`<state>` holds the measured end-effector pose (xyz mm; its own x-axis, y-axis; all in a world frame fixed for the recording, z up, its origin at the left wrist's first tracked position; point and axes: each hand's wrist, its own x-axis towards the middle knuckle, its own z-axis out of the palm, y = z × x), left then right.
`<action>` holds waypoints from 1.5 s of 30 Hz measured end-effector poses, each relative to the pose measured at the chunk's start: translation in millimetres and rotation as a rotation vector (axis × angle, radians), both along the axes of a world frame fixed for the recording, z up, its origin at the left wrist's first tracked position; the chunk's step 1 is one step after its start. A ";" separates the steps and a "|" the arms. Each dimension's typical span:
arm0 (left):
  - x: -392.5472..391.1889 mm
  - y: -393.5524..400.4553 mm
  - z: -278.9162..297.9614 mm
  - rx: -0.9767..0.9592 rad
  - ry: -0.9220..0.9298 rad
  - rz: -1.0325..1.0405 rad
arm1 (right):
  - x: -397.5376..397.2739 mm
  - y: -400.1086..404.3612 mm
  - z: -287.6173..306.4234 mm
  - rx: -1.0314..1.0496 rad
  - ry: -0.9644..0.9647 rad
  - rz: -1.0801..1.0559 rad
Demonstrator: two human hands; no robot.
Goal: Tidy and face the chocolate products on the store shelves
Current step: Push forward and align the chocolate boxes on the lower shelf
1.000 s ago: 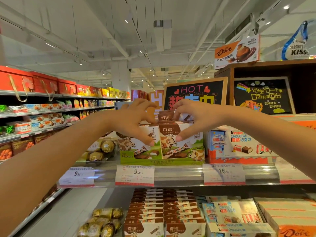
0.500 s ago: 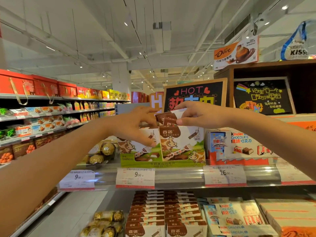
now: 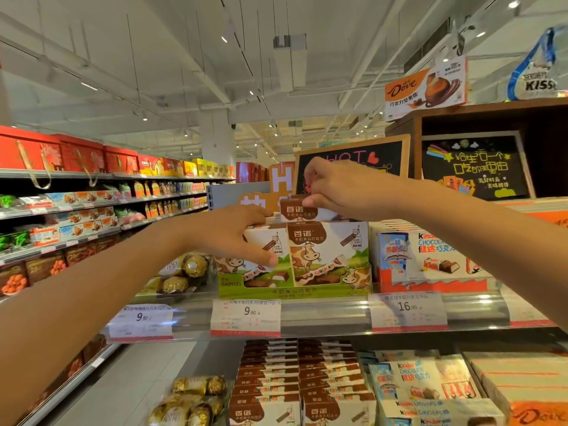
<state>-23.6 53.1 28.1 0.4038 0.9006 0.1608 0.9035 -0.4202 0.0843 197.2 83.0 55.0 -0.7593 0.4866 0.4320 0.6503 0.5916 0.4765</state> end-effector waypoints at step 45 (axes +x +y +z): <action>11.6 -3.9 3.1 0.028 -0.379 -0.131 | 42.5 0.8 -32.8 -0.567 0.869 0.326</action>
<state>-12.0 49.2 31.2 0.4224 0.8385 0.3442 0.7490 -0.5368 0.3884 239.7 83.9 22.1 -0.4314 0.6148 0.6602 0.4052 0.7859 -0.4671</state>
